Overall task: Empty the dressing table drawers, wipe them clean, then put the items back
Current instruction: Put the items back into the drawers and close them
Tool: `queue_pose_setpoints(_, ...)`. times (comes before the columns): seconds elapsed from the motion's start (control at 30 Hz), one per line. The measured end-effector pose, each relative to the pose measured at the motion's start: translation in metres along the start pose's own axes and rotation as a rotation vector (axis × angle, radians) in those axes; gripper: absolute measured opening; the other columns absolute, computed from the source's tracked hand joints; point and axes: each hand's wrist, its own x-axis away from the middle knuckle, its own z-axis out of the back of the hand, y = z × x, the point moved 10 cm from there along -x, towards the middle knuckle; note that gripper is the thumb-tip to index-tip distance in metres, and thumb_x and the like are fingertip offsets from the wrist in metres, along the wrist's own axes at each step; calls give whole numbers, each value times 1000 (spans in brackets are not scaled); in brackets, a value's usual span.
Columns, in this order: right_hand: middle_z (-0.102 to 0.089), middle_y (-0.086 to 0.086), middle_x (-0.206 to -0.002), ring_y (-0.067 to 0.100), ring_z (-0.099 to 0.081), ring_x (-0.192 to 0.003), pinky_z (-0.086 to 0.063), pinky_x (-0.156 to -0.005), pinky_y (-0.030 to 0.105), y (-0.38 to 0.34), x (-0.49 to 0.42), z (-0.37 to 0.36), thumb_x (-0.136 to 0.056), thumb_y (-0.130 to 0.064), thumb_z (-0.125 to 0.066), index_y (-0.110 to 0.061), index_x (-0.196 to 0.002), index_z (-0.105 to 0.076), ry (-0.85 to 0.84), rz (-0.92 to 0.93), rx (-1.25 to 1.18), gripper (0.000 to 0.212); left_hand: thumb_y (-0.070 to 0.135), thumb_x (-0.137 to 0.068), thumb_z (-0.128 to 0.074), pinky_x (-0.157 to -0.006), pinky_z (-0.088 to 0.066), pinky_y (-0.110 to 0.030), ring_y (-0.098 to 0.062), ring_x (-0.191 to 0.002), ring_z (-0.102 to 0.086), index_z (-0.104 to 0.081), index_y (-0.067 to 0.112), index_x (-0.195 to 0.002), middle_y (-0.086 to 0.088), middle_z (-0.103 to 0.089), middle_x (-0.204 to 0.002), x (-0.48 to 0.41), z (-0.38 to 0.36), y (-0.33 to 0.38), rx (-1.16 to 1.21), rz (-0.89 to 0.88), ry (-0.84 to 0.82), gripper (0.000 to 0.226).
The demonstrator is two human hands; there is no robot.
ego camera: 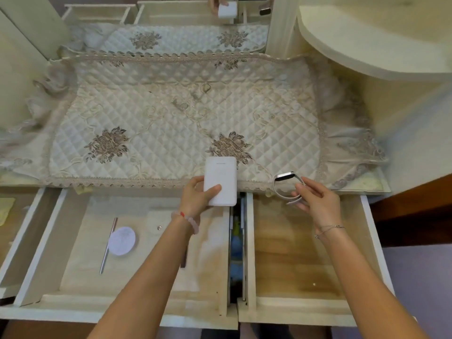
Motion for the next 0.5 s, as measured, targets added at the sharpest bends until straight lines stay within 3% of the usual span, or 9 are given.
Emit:
queue_pose_setpoints(0.07,-68,9,-92,8,-68,-72,-58,-74,32,4,5,18,-84,-7,-65,-8,-116,-60,9,-8,-7,32,4,-82,-68,-52,-53,-23,-15,-76,-63,-48,13,-113,-9,-64,-97,18,-22,-16,30,30,-47,38)
queue_pose_setpoints(0.2,-67,5,-90,11,-66,-80,-57,-67,20,12,16,58,-86,-7,-63,-10,-117,-60,36,-11,-5,31,4,-81,-69,-65,-57,-31,-19,-83,-66,-49,17,-104,-7,-66,-97,43,-56,-52,15,81,-121,34)
queue_pose_setpoints(0.37,-65,3,-87,7,-65,-73,-55,-58,15,28,22,103,-87,-6,-62,-9,-116,-59,85,-30,10,30,5,-79,-72,-64,-56,-30,-21,-88,-67,-49,15,-110,-9,-67,-101,64,-88,-89,-71,97,-174,39)
queue_pose_setpoints(0.5,-64,2,-83,9,-64,-73,-55,-57,15,51,20,137,-86,-4,-62,-4,-118,-58,126,-79,21,33,6,-77,-74,-79,-56,-38,-24,-93,-65,-49,18,-104,-10,-65,-104,69,-113,-118,-124,143,-185,39)
